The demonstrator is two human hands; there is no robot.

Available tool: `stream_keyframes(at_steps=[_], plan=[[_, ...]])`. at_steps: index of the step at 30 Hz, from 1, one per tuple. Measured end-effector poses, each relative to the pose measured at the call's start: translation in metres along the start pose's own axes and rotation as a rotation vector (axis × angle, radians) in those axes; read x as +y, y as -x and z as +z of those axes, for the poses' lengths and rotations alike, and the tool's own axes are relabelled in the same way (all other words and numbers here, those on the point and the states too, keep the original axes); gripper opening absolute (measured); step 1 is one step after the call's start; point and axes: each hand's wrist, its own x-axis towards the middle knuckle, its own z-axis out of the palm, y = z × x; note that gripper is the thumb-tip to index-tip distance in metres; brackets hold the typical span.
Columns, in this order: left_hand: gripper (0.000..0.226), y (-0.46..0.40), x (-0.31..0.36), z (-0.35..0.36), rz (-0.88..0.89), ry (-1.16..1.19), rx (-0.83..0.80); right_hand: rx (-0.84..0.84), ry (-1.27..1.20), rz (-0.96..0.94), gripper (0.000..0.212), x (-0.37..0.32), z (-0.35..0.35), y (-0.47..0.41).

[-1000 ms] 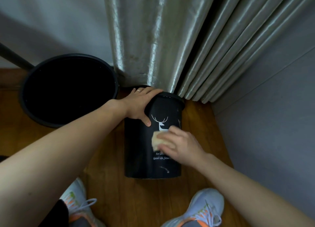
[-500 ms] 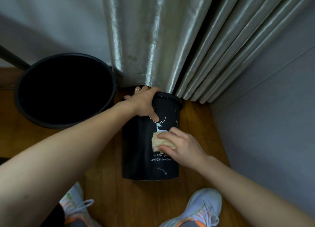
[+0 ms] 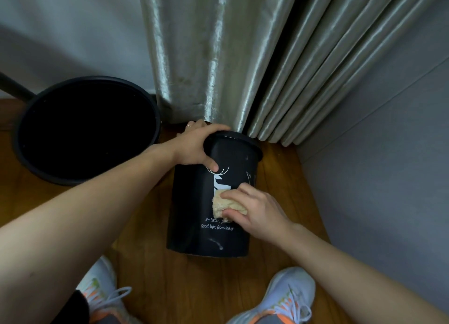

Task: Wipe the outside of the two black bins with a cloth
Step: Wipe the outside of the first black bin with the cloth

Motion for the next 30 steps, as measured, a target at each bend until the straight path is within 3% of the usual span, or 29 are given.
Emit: stream_keyframes(at_steps=[4, 10, 17, 21, 23, 28, 30], plan=[[0.118, 0.001, 0.006, -0.005, 0.034, -0.181, -0.112, 0.000, 0.003, 0.023, 0.040, -0.001, -0.002, -0.004], [0.120, 0.001, 0.005, -0.006, 0.028, -0.206, -0.133, 0.086, -0.002, 0.205, 0.036, -0.003, -0.006, -0.009], [0.118, 0.002, -0.006, -0.007, 0.030, -0.166, -0.120, -0.086, 0.002, -0.145, 0.033, -0.007, 0.010, 0.024], [0.119, 0.002, -0.010, -0.007, 0.037, -0.147, -0.110, 0.080, -0.028, 0.123, 0.033, -0.002, 0.004, 0.001], [0.119, 0.002, -0.010, -0.007, 0.039, -0.147, -0.108, 0.099, -0.025, 0.148, 0.033, -0.001, 0.005, 0.002], [0.118, 0.002, -0.012, -0.007, 0.037, -0.142, -0.111, -0.068, 0.040, -0.164, 0.031, -0.013, 0.016, 0.030], [0.119, 0.002, -0.012, -0.007, 0.033, -0.144, -0.113, -0.057, 0.048, -0.168, 0.033, -0.009, 0.015, 0.024]])
